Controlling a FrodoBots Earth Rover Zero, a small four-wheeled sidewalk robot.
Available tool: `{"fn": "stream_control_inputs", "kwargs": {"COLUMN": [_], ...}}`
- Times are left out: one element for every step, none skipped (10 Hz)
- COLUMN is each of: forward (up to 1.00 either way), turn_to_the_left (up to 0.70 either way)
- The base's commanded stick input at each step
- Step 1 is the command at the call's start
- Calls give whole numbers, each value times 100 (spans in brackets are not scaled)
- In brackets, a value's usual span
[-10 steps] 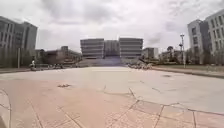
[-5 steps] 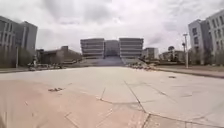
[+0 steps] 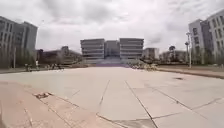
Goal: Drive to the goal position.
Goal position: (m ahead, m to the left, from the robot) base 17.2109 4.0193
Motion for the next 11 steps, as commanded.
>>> {"fn": "stream_control_inputs", "kwargs": {"forward": [100,100,100,100,100,100,100,100,100,100,100], "turn_to_the_left": [2,3,2,2,3,3,3,3,3,3,3]}}
